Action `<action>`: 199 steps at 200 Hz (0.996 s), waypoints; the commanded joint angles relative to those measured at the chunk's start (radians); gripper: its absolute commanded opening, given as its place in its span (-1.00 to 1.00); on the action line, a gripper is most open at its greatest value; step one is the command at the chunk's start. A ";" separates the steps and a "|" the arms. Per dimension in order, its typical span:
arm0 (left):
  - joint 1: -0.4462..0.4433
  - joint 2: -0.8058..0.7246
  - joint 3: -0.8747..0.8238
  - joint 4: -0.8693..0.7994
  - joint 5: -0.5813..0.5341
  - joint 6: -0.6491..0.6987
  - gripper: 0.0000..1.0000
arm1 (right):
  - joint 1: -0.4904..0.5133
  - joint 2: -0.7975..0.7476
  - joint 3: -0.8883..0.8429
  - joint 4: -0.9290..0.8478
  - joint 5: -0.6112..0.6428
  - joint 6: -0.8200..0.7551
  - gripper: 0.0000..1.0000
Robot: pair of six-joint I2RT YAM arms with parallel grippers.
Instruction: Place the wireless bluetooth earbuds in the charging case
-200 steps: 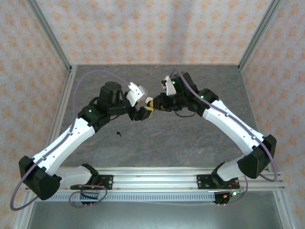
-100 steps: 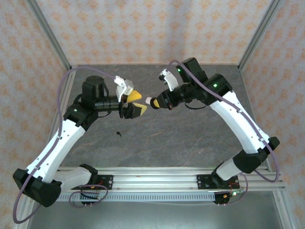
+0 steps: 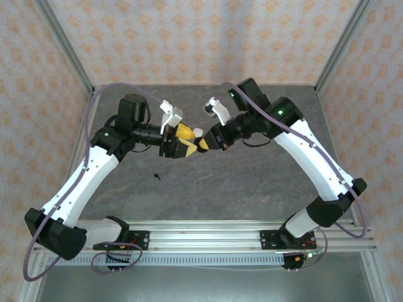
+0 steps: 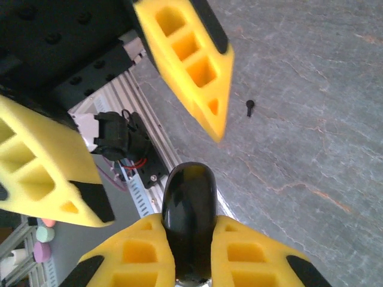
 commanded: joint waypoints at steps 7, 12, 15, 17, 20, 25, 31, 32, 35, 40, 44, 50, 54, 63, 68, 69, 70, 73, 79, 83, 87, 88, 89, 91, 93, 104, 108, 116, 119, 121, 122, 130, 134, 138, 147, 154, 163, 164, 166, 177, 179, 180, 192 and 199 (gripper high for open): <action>-0.026 0.035 0.067 -0.100 0.070 0.082 0.19 | 0.004 -0.058 -0.004 0.072 -0.057 0.013 -0.94; -0.029 0.043 0.077 -0.116 0.071 0.093 0.18 | 0.004 -0.062 -0.007 0.078 -0.058 0.015 -0.94; -0.032 0.048 0.082 -0.124 0.072 0.100 0.17 | 0.004 -0.065 -0.009 0.081 -0.059 0.016 -0.94; -0.033 0.051 0.086 -0.128 0.072 0.104 0.16 | 0.004 -0.067 -0.010 0.083 -0.059 0.016 -0.94; -0.035 0.056 0.090 -0.138 0.073 0.108 0.14 | 0.004 -0.068 -0.011 0.086 -0.059 0.017 -0.94; -0.037 0.063 0.097 -0.148 0.076 0.115 0.12 | 0.004 -0.071 -0.013 0.089 -0.061 0.017 -0.94; -0.039 0.072 0.105 -0.155 0.080 0.120 0.08 | 0.004 -0.075 -0.015 0.093 -0.061 0.018 -0.94; -0.040 0.073 0.105 -0.156 0.082 0.121 0.08 | 0.004 -0.075 -0.015 0.093 -0.061 0.018 -0.94; -0.042 0.077 0.109 -0.157 0.084 0.121 0.06 | 0.004 -0.076 -0.016 0.094 -0.062 0.019 -0.94; -0.045 0.082 0.114 -0.162 0.087 0.126 0.03 | 0.004 -0.079 -0.016 0.096 -0.063 0.019 -0.94; -0.046 0.085 0.118 -0.164 0.089 0.127 0.02 | 0.004 -0.080 -0.018 0.097 -0.064 0.019 -0.94; -0.051 0.090 0.124 -0.170 0.089 0.132 -0.02 | 0.004 -0.082 -0.019 0.099 -0.066 0.019 -0.94; -0.053 0.093 0.128 -0.175 0.091 0.137 -0.06 | 0.004 -0.083 -0.021 0.099 -0.067 0.019 -0.94; -0.055 0.098 0.135 -0.181 0.092 0.142 -0.12 | 0.004 -0.087 -0.026 0.103 -0.067 0.019 -0.94; -0.057 0.099 0.138 -0.184 0.094 0.145 -0.17 | 0.004 -0.089 -0.030 0.104 -0.068 0.019 -0.94; -0.056 0.100 0.139 -0.185 0.094 0.145 -0.17 | 0.004 -0.090 -0.030 0.104 -0.068 0.019 -0.94; -0.056 0.101 0.139 -0.186 0.094 0.145 -0.19 | 0.004 -0.090 -0.030 0.105 -0.068 0.019 -0.94; -0.056 0.102 0.141 -0.186 0.094 0.146 -0.22 | 0.004 -0.092 -0.031 0.105 -0.068 0.019 -0.94; -0.059 0.103 0.143 -0.189 0.094 0.147 -0.26 | 0.004 -0.093 -0.034 0.107 -0.068 0.019 -0.94; -0.058 0.103 0.144 -0.192 0.095 0.148 -0.27 | 0.004 -0.093 -0.038 0.107 -0.067 0.018 -0.94; -0.058 0.104 0.146 -0.193 0.094 0.150 -0.27 | 0.004 -0.094 -0.039 0.107 -0.067 0.018 -0.94; -0.059 0.105 0.146 -0.193 0.094 0.151 -0.27 | 0.004 -0.095 -0.039 0.107 -0.068 0.018 -0.95; -0.059 0.105 0.146 -0.193 0.094 0.151 -0.26 | 0.004 -0.096 -0.040 0.108 -0.068 0.018 -0.95; -0.059 0.104 0.147 -0.193 0.093 0.151 -0.26 | 0.004 -0.097 -0.041 0.108 -0.067 0.018 -0.95; -0.059 0.104 0.147 -0.194 0.093 0.150 -0.26 | 0.004 -0.097 -0.041 0.108 -0.067 0.018 -0.94; -0.058 0.102 0.146 -0.194 0.087 0.152 -0.23 | 0.004 -0.098 -0.047 0.108 -0.067 0.015 -0.94; -0.058 0.100 0.144 -0.194 0.087 0.151 -0.22 | 0.004 -0.098 -0.048 0.108 -0.067 0.015 -0.94; -0.059 0.098 0.143 -0.192 0.084 0.152 -0.19 | 0.004 -0.100 -0.051 0.108 -0.067 0.016 -0.95; -0.058 0.096 0.143 -0.193 0.083 0.153 -0.19 | 0.004 -0.100 -0.053 0.109 -0.067 0.016 -0.95; -0.059 0.096 0.143 -0.193 0.083 0.152 -0.19 | 0.004 -0.100 -0.053 0.110 -0.067 0.016 -0.95; -0.058 0.096 0.143 -0.193 0.083 0.152 -0.18 | 0.004 -0.102 -0.053 0.110 -0.067 0.016 -0.95; -0.058 0.094 0.143 -0.193 0.082 0.151 -0.16 | 0.004 -0.104 -0.057 0.111 -0.068 0.016 -0.95; -0.058 0.093 0.143 -0.192 0.082 0.152 -0.15 | 0.004 -0.104 -0.059 0.114 -0.068 0.017 -0.95; -0.058 0.091 0.143 -0.193 0.080 0.152 -0.15 | 0.004 -0.105 -0.061 0.116 -0.067 0.017 -0.95; -0.057 0.088 0.143 -0.190 0.080 0.150 -0.15 | 0.004 -0.107 -0.065 0.120 -0.068 0.019 -0.95; -0.058 0.087 0.143 -0.188 0.080 0.148 -0.16 | 0.004 -0.110 -0.067 0.126 -0.068 0.021 -0.95; -0.059 0.087 0.144 -0.188 0.082 0.146 -0.19 | 0.004 -0.111 -0.071 0.131 -0.069 0.024 -0.95; -0.058 0.087 0.145 -0.188 0.082 0.146 -0.19 | 0.004 -0.112 -0.071 0.132 -0.069 0.024 -0.95; -0.058 0.086 0.146 -0.188 0.082 0.146 -0.20 | 0.005 -0.112 -0.073 0.133 -0.070 0.025 -0.95; -0.059 0.086 0.145 -0.186 0.085 0.144 -0.25 | 0.004 -0.114 -0.077 0.139 -0.073 0.028 -0.95; -0.058 0.087 0.146 -0.187 0.085 0.143 -0.26 | 0.004 -0.114 -0.078 0.141 -0.073 0.029 -0.95; -0.058 0.086 0.147 -0.187 0.086 0.143 -0.26 | 0.004 -0.115 -0.079 0.142 -0.073 0.029 -0.95; -0.058 0.085 0.146 -0.188 0.087 0.144 -0.43 | 0.004 -0.118 -0.085 0.151 -0.074 0.034 -0.95; -0.059 0.084 0.146 -0.188 0.088 0.144 -0.56 | 0.004 -0.120 -0.088 0.158 -0.074 0.037 -0.95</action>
